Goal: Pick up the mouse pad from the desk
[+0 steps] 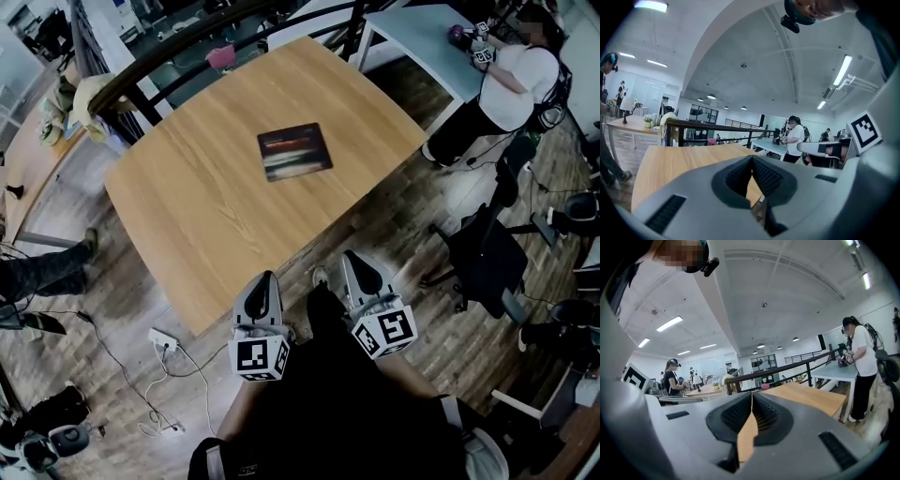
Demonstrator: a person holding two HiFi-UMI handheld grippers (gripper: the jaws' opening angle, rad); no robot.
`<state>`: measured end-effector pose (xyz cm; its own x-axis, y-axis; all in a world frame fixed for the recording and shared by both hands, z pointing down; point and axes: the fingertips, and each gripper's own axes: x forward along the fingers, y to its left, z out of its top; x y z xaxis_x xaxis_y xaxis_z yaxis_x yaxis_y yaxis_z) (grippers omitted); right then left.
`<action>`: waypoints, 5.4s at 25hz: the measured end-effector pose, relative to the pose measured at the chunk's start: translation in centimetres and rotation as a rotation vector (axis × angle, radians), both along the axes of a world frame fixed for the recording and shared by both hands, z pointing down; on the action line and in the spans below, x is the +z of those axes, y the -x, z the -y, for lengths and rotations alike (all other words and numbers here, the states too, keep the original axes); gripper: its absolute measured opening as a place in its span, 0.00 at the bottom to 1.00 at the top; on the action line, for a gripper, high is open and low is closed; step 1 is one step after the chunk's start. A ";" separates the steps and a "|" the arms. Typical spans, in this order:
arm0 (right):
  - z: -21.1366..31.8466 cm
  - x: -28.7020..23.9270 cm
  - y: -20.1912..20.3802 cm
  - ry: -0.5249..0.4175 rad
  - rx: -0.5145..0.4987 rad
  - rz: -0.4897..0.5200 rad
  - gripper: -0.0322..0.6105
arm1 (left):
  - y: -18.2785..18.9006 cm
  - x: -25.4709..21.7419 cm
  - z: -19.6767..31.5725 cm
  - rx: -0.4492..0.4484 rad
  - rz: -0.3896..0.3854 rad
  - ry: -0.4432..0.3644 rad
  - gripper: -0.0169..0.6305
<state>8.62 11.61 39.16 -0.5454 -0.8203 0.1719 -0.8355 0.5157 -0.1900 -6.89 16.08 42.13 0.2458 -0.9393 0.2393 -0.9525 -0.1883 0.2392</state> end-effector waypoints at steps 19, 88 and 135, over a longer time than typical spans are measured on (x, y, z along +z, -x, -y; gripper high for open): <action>18.8 3.9 -5.0 0.087 -0.148 -0.014 0.10 | -5.2 2.5 17.1 -0.120 0.049 0.096 0.06; 36.0 38.0 6.6 0.733 -0.254 -0.351 0.33 | 2.0 34.6 37.8 -0.016 -0.023 0.689 0.45; 34.6 30.2 4.0 0.602 -0.249 -0.241 0.21 | -1.0 27.5 34.3 -0.053 -0.057 0.545 0.09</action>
